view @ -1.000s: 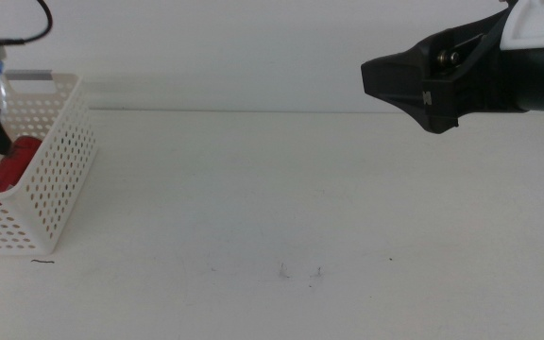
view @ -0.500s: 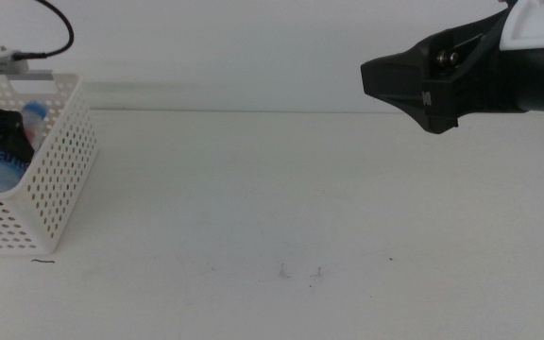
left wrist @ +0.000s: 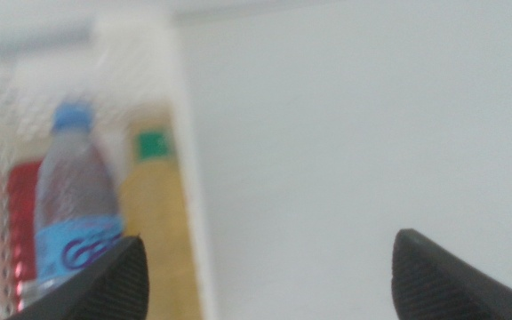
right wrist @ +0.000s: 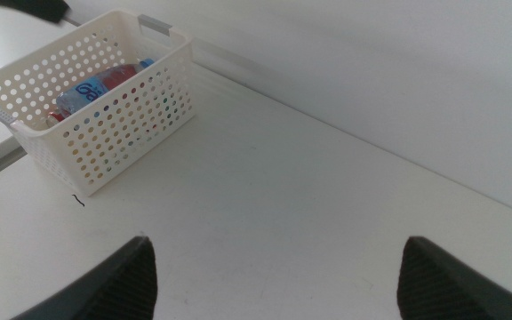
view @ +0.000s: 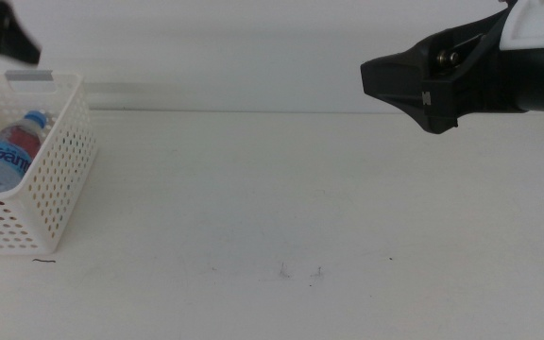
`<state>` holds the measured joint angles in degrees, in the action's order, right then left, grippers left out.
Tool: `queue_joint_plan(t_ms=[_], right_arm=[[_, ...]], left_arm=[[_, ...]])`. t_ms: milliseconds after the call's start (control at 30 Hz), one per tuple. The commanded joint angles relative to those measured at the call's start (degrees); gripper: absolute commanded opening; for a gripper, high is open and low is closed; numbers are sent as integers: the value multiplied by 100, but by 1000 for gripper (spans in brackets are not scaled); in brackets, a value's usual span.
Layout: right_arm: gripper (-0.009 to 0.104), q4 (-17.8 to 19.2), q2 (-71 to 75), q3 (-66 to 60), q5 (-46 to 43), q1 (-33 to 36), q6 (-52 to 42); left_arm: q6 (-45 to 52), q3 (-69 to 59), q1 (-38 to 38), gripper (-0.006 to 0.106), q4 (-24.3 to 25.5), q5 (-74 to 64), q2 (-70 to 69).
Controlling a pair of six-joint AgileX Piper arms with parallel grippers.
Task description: Use arms to grab the bottles and put them into the dustbin to the left of the table.
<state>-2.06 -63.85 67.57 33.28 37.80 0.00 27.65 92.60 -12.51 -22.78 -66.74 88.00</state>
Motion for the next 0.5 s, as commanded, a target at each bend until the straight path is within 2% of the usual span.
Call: queue_joint_plan(t_ms=[0,233,467], right_arm=[[86,41,46,-6,-26,0,0],[86,41,46,-6,-26,0,0],[86,41,46,-6,-26,0,0]], left_arm=[[-78,-223,260,94,-160,81,-695],[-207,-731,838,94,-95,185,-2308],[-1958,-2689,1552,94,1456,1550,-4617]])
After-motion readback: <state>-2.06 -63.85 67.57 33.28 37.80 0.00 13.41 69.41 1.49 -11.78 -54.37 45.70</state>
